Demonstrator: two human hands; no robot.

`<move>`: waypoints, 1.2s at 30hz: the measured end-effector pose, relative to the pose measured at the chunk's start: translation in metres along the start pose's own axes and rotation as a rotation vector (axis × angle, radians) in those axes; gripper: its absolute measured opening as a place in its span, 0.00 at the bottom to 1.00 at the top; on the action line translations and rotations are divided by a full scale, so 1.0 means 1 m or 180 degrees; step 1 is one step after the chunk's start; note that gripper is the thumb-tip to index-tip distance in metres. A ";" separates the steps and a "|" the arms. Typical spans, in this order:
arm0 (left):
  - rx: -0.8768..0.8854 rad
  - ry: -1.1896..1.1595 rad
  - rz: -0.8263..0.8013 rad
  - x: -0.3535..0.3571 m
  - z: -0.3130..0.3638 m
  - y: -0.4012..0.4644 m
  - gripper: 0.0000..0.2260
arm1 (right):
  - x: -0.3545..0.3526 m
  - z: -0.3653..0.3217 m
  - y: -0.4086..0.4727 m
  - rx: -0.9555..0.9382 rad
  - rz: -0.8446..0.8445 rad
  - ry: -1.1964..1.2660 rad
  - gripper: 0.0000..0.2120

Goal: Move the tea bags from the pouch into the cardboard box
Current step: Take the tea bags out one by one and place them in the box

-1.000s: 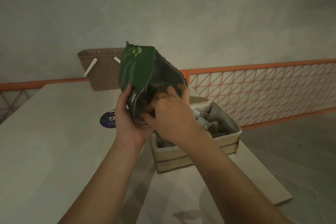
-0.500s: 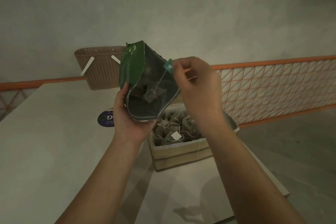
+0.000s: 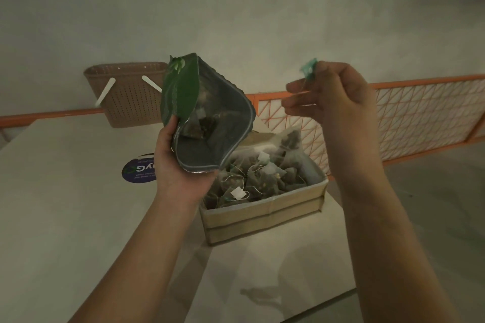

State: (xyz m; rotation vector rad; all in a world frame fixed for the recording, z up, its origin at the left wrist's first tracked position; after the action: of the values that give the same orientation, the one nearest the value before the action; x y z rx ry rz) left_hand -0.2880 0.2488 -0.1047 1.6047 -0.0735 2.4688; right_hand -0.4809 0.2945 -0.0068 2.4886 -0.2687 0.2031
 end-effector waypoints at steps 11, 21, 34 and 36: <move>-0.0056 -0.0058 -0.0062 0.006 -0.012 0.004 0.18 | -0.048 0.089 -0.025 0.0802 -0.0726 -0.2153 0.09; -0.0065 -0.0009 -0.0086 0.008 -0.012 0.002 0.17 | -0.033 0.108 -0.034 0.0553 -0.2093 -0.2935 0.10; -0.0085 -0.0078 -0.0049 0.001 -0.005 0.003 0.19 | 0.004 0.079 -0.048 -0.0634 -0.0961 -0.2723 0.05; -0.0114 -0.0061 -0.0053 0.000 -0.006 0.003 0.21 | 0.015 0.062 -0.050 -0.0957 -0.0598 -0.2266 0.04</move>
State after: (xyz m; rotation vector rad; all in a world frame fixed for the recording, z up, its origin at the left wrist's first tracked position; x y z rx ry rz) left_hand -0.2936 0.2463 -0.1069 1.6082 -0.1061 2.4259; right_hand -0.4489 0.2944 -0.0813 2.1784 -0.3202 -0.7578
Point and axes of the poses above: each hand's wrist, its own y-axis towards the middle knuckle, its own x-axis out of the palm, z = x × y, the point moved 3 cm from there along y, towards the middle knuckle, and after that the axes turned 3 degrees about -x, right-handed, at the moved point
